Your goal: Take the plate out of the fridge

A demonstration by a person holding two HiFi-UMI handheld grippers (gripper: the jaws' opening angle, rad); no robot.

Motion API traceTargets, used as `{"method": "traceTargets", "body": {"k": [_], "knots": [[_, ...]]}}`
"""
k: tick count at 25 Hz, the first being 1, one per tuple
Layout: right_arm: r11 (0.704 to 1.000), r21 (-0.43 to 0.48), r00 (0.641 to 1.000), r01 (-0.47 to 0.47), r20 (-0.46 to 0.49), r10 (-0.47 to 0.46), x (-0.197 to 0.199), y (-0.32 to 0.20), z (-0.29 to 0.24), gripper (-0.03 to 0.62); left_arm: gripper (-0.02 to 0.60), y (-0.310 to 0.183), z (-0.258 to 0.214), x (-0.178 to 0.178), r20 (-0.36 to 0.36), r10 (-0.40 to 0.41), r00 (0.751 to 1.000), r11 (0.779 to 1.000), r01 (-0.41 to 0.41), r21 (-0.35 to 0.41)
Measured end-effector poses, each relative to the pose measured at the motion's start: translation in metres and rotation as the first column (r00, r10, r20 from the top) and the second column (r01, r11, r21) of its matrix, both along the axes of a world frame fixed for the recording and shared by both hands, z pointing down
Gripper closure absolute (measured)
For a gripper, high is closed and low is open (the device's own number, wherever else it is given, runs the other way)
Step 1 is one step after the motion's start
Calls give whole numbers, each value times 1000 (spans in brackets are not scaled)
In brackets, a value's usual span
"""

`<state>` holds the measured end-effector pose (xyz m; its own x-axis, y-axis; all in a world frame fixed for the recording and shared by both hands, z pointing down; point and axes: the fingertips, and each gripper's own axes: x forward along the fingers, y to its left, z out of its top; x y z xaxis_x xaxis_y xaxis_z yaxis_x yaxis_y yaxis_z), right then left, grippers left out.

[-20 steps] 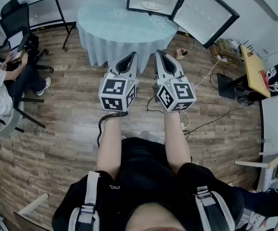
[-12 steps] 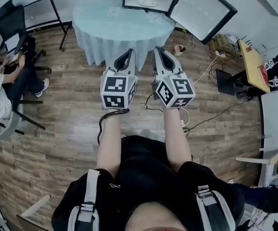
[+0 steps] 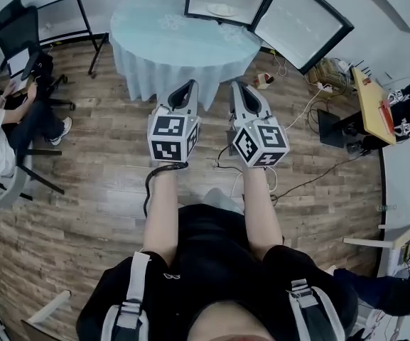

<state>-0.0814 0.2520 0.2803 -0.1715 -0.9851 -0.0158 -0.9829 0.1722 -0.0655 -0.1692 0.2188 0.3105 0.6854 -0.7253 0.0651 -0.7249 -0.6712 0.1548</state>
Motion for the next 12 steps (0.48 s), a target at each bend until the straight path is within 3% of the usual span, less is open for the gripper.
{"method": "traceTargets", "body": {"k": [7, 12], "knots": [[995, -40, 996, -86, -29, 85, 26, 0, 9, 589, 586, -4, 2, 21, -32, 72, 997, 997, -72, -17], [994, -54, 995, -98, -18, 97, 38, -11, 13, 588, 586, -10, 14, 34, -24, 98, 995, 994, -99, -50]]}}
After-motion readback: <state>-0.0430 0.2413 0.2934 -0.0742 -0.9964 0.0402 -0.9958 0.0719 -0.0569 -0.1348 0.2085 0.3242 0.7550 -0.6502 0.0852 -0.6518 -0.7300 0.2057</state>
